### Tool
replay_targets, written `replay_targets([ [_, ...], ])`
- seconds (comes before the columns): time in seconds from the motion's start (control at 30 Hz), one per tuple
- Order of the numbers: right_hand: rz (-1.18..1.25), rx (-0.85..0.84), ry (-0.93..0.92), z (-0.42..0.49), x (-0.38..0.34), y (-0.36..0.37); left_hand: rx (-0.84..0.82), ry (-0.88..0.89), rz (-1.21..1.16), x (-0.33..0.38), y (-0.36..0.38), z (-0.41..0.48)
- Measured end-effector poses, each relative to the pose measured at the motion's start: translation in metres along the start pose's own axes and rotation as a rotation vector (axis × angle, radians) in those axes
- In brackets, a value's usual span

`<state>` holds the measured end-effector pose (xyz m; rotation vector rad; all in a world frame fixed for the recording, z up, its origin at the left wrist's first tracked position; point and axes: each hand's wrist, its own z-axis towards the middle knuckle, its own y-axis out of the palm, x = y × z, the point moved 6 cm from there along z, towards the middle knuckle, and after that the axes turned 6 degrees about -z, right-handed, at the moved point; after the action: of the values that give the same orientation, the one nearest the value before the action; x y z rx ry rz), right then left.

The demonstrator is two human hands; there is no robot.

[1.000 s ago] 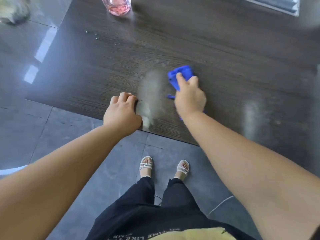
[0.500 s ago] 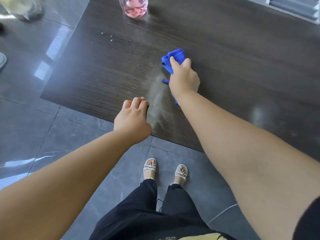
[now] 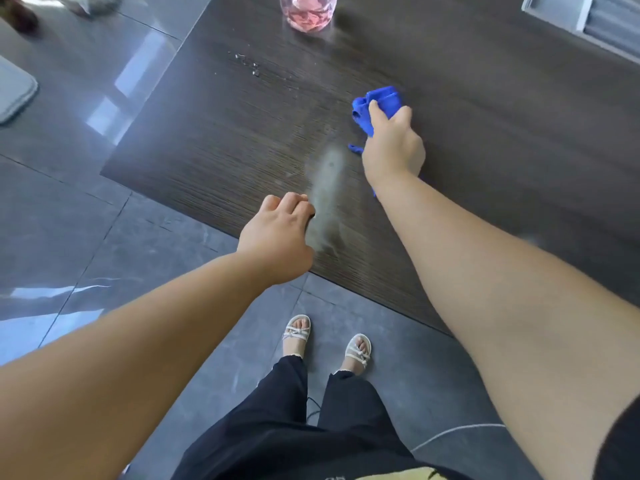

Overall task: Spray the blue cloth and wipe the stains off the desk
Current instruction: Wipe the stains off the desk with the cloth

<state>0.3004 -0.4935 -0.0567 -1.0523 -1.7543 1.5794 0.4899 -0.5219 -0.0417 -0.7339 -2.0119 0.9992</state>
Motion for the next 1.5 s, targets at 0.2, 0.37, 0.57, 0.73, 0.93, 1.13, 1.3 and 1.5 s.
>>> replay_targets([
  [0.2, -0.089, -0.031, -0.486, -0.02, -0.025, 0.004, 0.019, 0.046, 0.008, 0.0, -0.003, -0.002],
  [0.37, -0.002, 0.022, -0.11, 0.001, -0.018, -0.002, 0.03, 0.03, -0.029, -0.004, 0.003, -0.002],
  [0.57, 0.055, 0.071, -0.473, -0.1, -0.018, 0.017, 0.112, -0.118, -0.236, -0.014, -0.005, -0.001],
  [0.73, 0.044, 0.197, -0.164, -0.12, 0.088, 0.003, 0.146, -0.175, -0.244, 0.004, 0.003, 0.0],
  [0.93, 0.146, 0.157, 0.023, -0.145, 0.074, 0.013, 0.161, 0.011, -0.249, 0.066, 0.026, -0.013],
  [1.13, 0.043, 0.094, 0.079, -0.189, 0.178, 0.01, 0.009, 0.195, -0.184, 0.111, 0.052, -0.02],
  [1.3, 0.107, 0.101, 0.61, -0.199, 0.25, 0.01, -0.086, 0.285, -0.089, 0.15, 0.078, -0.023],
  [1.5, 0.038, -0.001, 0.094, -0.207, 0.246, 0.009, -0.09, 0.254, 0.053, 0.163, 0.09, -0.022],
])
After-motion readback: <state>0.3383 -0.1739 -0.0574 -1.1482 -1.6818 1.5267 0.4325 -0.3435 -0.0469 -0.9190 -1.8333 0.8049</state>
